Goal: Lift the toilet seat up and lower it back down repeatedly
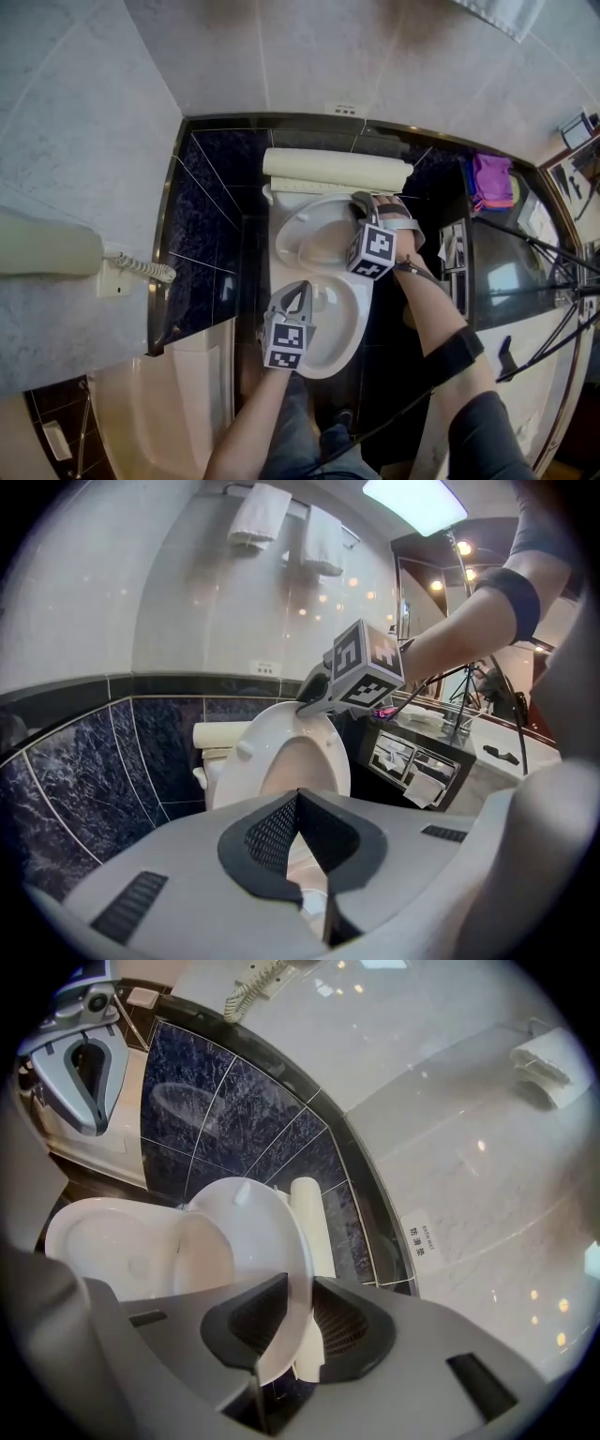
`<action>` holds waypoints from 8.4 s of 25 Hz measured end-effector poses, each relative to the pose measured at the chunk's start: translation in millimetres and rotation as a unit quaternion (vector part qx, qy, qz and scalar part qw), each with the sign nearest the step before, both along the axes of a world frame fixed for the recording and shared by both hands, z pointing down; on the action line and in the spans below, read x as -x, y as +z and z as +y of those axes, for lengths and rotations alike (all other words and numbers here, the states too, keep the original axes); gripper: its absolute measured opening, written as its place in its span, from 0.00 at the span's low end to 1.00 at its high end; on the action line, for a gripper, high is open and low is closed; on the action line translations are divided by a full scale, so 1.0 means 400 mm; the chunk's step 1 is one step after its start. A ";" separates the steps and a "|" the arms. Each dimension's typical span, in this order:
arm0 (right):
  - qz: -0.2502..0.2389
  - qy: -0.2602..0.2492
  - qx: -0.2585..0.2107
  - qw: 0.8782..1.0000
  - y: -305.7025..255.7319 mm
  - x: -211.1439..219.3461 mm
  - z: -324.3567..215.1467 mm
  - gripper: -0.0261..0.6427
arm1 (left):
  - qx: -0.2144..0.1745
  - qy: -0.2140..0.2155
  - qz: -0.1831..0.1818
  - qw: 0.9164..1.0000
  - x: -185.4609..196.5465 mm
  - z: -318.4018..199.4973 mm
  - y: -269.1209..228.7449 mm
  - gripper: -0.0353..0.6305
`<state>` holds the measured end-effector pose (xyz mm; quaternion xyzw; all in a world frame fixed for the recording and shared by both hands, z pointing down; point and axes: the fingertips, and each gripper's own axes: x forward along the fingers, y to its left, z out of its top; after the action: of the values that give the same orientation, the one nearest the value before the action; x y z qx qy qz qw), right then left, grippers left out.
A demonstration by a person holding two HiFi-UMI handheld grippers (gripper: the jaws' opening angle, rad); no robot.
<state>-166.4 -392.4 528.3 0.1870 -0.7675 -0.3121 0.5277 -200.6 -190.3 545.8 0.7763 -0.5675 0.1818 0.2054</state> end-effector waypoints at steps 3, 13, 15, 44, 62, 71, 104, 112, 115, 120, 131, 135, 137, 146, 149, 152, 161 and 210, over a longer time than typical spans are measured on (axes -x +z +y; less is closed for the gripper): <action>-0.002 0.005 0.000 1.000 -0.006 -0.005 0.014 0.19 | 0.004 0.002 -0.003 1.000 -0.008 0.010 0.007 0.04; -0.029 -0.015 -0.012 0.999 -0.047 -0.037 0.190 0.17 | 0.031 -0.013 0.004 0.999 -0.040 0.095 0.051 0.04; -0.037 -0.023 -0.015 0.999 -0.055 -0.047 0.244 0.17 | 0.034 -0.014 0.003 0.999 -0.053 0.113 0.054 0.04; -0.041 -0.070 0.025 0.996 0.147 -0.202 0.888 0.22 | 0.054 -0.056 0.007 0.997 -0.201 0.390 0.188 0.04; -0.205 0.184 0.168 0.947 0.339 -0.468 0.986 0.07 | 0.115 -0.045 -0.005 0.992 -0.266 0.631 0.462 0.04; -0.262 0.326 0.230 0.879 0.601 -0.595 1.014 0.07 | 0.168 -0.008 -0.030 0.985 -0.303 0.773 0.731 0.04; -0.287 0.359 0.266 0.847 0.522 -0.615 1.034 0.07 | 0.179 -0.026 -0.036 0.983 -0.299 0.802 0.605 0.04; -0.353 0.308 0.257 0.845 0.102 -0.547 0.998 0.07 | 0.078 -0.042 -0.040 0.995 -0.246 0.714 0.118 0.04; -0.373 0.295 0.258 0.841 -0.030 -0.546 0.991 0.07 | 0.043 -0.052 -0.040 0.997 -0.221 0.701 -0.042 0.04; -0.395 0.276 0.252 0.839 -0.202 -0.580 1.014 0.07 | 0.003 -0.049 -0.026 0.998 -0.219 0.720 -0.281 0.04; -0.428 0.266 0.222 0.835 -0.410 -0.676 1.070 0.07 | -0.061 -0.042 -0.022 0.997 -0.217 0.756 -0.537 0.04; -0.433 0.267 0.208 0.835 -0.435 -0.704 1.076 0.07 | -0.068 -0.043 -0.022 0.997 -0.221 0.772 -0.555 0.04; -0.432 0.266 0.208 0.836 -0.437 -0.714 1.079 0.07 | -0.068 -0.050 -0.018 0.996 -0.223 0.778 -0.556 0.04; -0.426 0.260 0.209 0.841 -0.421 -0.724 1.101 0.07 | -0.075 -0.064 -0.014 0.995 -0.220 0.809 -0.559 0.04; -0.420 0.260 0.213 0.843 -0.409 -0.721 1.112 0.07 | -0.080 -0.075 -0.012 0.994 -0.210 0.817 -0.562 0.04; -0.417 0.259 0.212 0.845 -0.405 -0.719 1.115 0.07 | -0.081 -0.076 -0.012 0.994 -0.207 0.819 -0.563 0.04; -0.409 0.287 0.201 0.843 -0.364 -0.735 1.099 0.07 | -0.082 -0.067 -0.027 0.994 -0.205 0.796 -0.544 0.04; -0.496 0.550 0.520 0.425 1.088 -0.588 1.016 0.26 | -0.041 0.030 -0.075 0.996 -0.206 0.524 0.341 0.04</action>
<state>68.9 14.1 963.6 0.3826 -0.6476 0.6493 0.1126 -118.3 19.1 682.2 0.7849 -0.5649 0.2222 0.1243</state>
